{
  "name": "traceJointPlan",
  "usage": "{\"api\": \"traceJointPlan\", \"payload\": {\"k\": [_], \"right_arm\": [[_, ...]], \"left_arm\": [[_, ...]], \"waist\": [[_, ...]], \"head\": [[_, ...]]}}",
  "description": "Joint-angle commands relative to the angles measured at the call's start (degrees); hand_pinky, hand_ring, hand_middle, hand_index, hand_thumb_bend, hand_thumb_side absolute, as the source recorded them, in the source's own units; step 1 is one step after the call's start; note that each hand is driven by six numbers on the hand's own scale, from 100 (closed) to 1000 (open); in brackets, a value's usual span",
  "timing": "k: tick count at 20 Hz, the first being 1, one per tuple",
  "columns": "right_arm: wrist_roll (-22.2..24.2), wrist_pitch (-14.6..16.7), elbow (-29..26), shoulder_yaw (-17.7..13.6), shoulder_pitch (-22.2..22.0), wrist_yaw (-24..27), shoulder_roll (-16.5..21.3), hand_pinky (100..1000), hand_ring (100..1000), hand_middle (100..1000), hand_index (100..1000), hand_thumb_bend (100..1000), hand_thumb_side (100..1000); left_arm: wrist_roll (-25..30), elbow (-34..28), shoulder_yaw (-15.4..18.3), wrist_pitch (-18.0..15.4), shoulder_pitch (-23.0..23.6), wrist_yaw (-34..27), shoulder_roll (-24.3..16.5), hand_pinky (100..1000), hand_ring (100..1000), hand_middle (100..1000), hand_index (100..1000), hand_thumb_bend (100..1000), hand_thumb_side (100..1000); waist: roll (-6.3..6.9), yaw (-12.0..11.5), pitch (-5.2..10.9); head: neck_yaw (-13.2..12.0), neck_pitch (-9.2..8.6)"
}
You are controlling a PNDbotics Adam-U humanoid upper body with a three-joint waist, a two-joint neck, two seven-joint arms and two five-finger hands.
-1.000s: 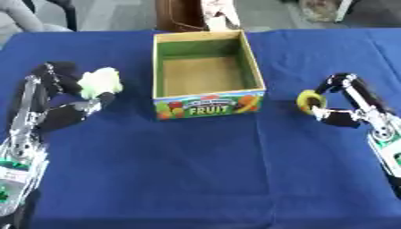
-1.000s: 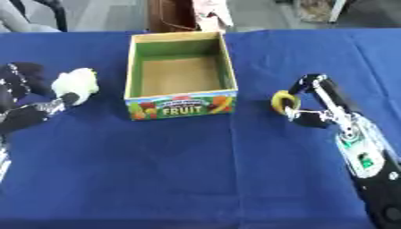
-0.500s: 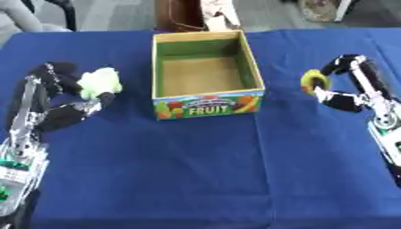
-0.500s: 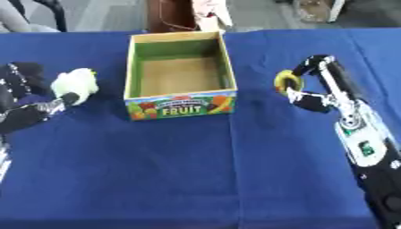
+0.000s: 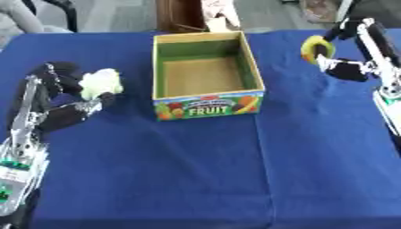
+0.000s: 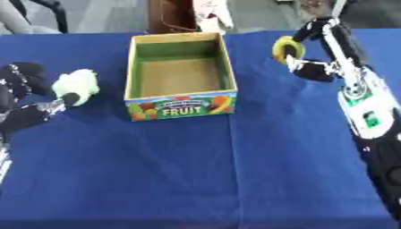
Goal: Pick up objects on the table and place them in the box.
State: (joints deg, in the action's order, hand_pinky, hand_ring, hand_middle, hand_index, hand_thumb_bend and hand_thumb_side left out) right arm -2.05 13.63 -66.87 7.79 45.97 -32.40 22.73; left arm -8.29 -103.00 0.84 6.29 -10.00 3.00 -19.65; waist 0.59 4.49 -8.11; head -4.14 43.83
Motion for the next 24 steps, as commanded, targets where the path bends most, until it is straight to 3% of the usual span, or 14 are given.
{"api": "traceJointPlan", "payload": {"k": [1,12,24], "right_arm": [[0.3,0.8,-0.1,0.3,3.6,-0.5,0.1,705,692,527,304,100,100],[0.6,2.7,9.1,-0.5,11.3,-6.8,-7.7,710,696,534,314,100,100],[-2.4,2.3,20.4,-4.1,14.3,-18.8,-15.9,711,702,539,337,100,100]], "left_arm": [[0.4,-0.7,-0.2,-0.1,-0.5,-0.2,-0.7,538,494,506,647,807,100],[1.5,-0.9,-1.3,-0.1,-1.7,-0.6,-0.1,538,494,507,647,807,100],[2.9,-1.1,-2.5,-0.2,-3.7,-1.0,0.5,538,493,506,647,807,100]], "waist": [[0.15,-0.3,1.03],[0.78,-3.0,0.77],[1.32,-6.5,-0.37]], "head": [[0.4,0.07],[2.4,-0.45],[5.0,-1.15]]}}
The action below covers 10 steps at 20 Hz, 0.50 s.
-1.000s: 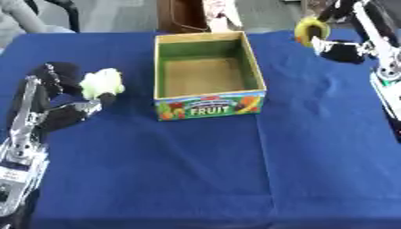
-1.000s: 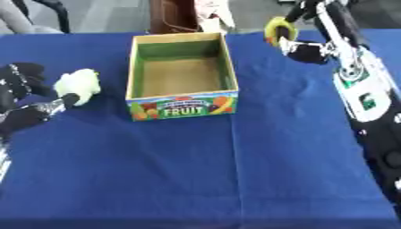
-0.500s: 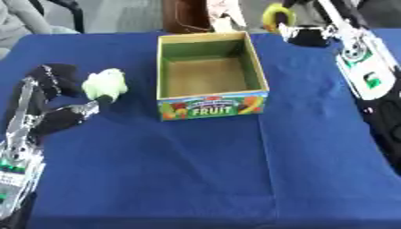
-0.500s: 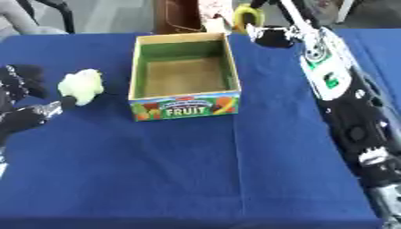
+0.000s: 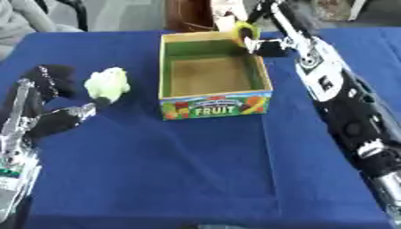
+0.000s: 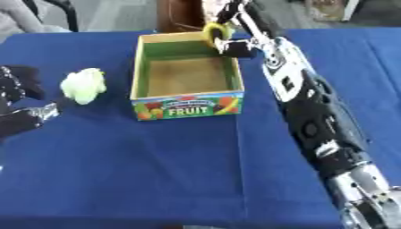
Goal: Pick up objects on the table and place them in the box.
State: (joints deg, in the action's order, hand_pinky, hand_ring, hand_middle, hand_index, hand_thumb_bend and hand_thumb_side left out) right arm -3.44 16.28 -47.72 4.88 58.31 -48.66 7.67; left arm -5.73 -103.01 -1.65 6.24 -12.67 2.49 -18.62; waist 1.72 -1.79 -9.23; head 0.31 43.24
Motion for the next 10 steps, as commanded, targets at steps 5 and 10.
{"api": "traceJointPlan", "payload": {"k": [5,10], "right_arm": [[-3.4,-2.0,5.2,-3.2,2.0,-7.2,-2.7,713,711,551,378,100,100],[-4.9,-2.9,6.9,-3.7,1.6,-9.7,-3.2,723,728,577,461,273,100]], "left_arm": [[0.7,-1.2,-0.4,-0.1,-1.4,-0.6,-0.4,538,493,506,648,807,100],[0.7,-1.2,-0.3,-0.1,-1.4,-0.5,-0.4,539,493,506,648,807,100]], "waist": [[0.31,-1.0,0.32],[0.30,-1.0,0.24]], "head": [[1.2,-0.74],[1.1,-0.69]]}}
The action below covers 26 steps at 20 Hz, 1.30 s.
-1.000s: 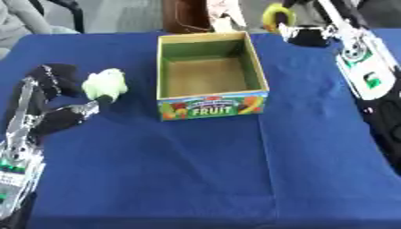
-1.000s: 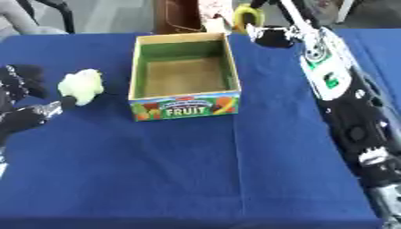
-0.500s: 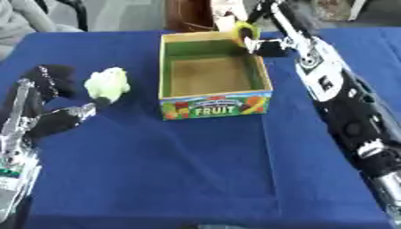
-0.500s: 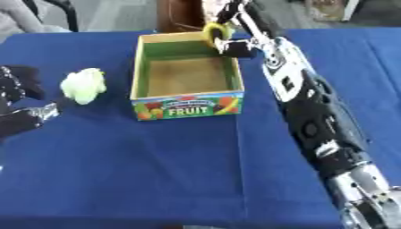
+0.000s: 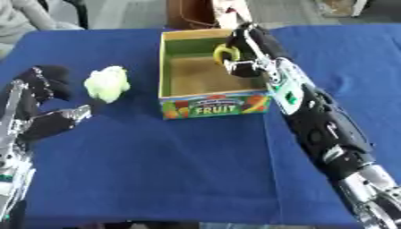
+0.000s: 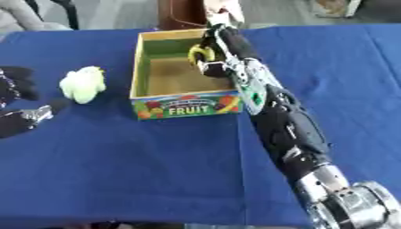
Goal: Pick up objects on the table and place them in the box.
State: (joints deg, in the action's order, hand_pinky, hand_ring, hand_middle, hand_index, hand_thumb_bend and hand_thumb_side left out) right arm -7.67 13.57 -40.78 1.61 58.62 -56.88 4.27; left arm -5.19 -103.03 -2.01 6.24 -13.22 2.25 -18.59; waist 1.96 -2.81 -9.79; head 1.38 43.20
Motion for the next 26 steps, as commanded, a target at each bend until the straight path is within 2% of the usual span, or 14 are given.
{"api": "traceJointPlan", "payload": {"k": [1,4,5,7,9,12,15,19,23,26], "right_arm": [[-0.4,-0.1,0.1,-0.3,1.2,-1.9,0.3,735,745,606,578,371,100],[1.4,0.3,-0.2,-0.1,1.1,-3.0,0.6,746,757,629,671,378,100],[1.8,0.3,-0.5,-0.1,1.0,-3.3,0.7,753,766,649,742,417,112],[1.9,0.1,-1.3,-0.3,0.8,-3.5,1.0,758,771,664,807,467,236],[1.7,0.0,-2.2,-0.3,0.6,-3.2,1.4,764,779,680,858,514,299],[1.5,0.1,-4.1,-0.2,0.2,-2.1,2.2,768,784,686,888,561,330],[1.7,0.3,-6.3,0.2,-0.2,-0.1,3.1,768,785,685,890,563,322],[2.3,0.8,-10.7,0.9,-1.4,4.8,5.5,763,780,672,872,529,269],[2.5,0.2,-17.2,1.6,-4.2,13.3,9.0,716,763,642,838,464,161],[2.7,-0.7,-22.9,2.4,-7.6,20.6,12.1,676,751,627,825,452,134]], "left_arm": [[0.2,-1.2,0.0,-0.1,-0.8,-0.3,-0.4,538,493,506,648,807,100],[0.1,-1.1,0.1,-0.1,-0.7,-0.3,-0.4,538,493,506,648,807,100],[0.1,-1.1,0.2,-0.1,-0.6,-0.2,-0.4,538,493,506,648,807,100],[0.0,-1.0,0.3,0.0,-0.4,-0.2,-0.4,539,493,506,647,807,100],[-0.1,-1.0,0.3,0.0,-0.3,-0.2,-0.5,539,493,506,648,807,100],[-0.3,-0.9,0.5,0.0,-0.1,-0.1,-0.5,539,493,506,648,807,100],[-0.4,-0.7,0.6,0.0,0.1,-0.1,-0.6,539,492,506,647,807,100],[-0.7,-0.4,0.9,0.0,0.3,-0.2,-1.2,539,493,507,647,807,100],[-1.2,0.1,1.3,0.2,0.1,-0.1,-2.6,540,494,508,649,806,100],[-1.4,0.5,1.5,0.5,-0.5,0.2,-4.6,540,495,509,655,805,100]], "waist": [[0.04,0.0,0.82],[0.01,0.3,0.91],[0.02,0.4,0.94],[0.03,0.6,1.01],[0.05,0.9,1.09],[0.02,1.3,1.20],[-0.02,1.8,1.30],[-0.16,2.6,1.47],[-0.42,3.7,1.73],[-0.58,4.5,1.95]], "head": [[0.0,-0.63],[-0.2,-0.57],[-0.3,-0.55],[-0.5,-0.49],[-0.7,-0.43],[-1.1,-0.31],[-1.5,-0.19],[-2.4,-0.01],[-3.6,0.17],[-4.4,0.28]]}}
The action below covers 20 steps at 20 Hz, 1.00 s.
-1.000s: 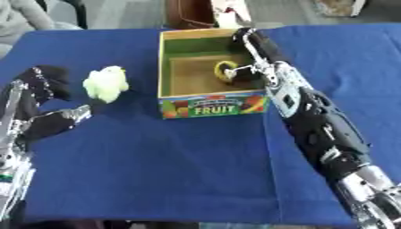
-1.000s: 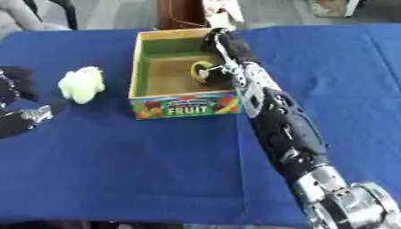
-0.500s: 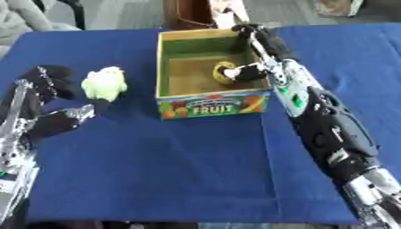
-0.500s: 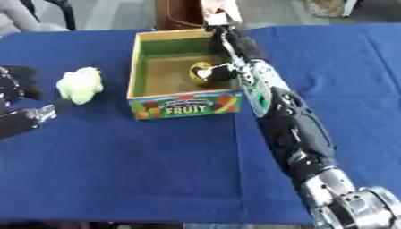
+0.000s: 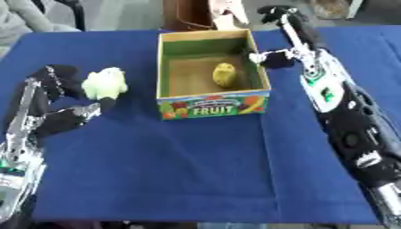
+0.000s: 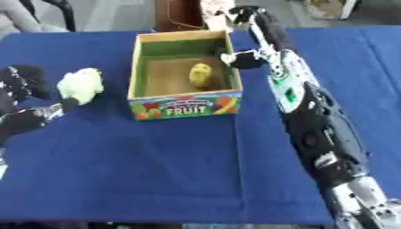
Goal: Pick up objects on the table and place them in the box.
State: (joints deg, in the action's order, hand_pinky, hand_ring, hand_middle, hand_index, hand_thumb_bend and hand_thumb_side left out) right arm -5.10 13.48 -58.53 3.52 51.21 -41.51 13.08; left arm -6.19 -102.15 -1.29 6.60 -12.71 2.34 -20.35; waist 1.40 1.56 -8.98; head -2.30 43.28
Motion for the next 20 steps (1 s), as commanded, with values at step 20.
{"api": "traceJointPlan", "payload": {"k": [20], "right_arm": [[1.7,-3.7,-20.3,-2.2,-17.4,23.6,11.7,645,747,613,804,362,100]], "left_arm": [[3.8,11.9,-1.8,3.1,-11.2,13.2,-18.8,591,545,563,731,812,109]], "waist": [[-0.04,4.6,1.68]], "head": [[-3.2,0.45]]}}
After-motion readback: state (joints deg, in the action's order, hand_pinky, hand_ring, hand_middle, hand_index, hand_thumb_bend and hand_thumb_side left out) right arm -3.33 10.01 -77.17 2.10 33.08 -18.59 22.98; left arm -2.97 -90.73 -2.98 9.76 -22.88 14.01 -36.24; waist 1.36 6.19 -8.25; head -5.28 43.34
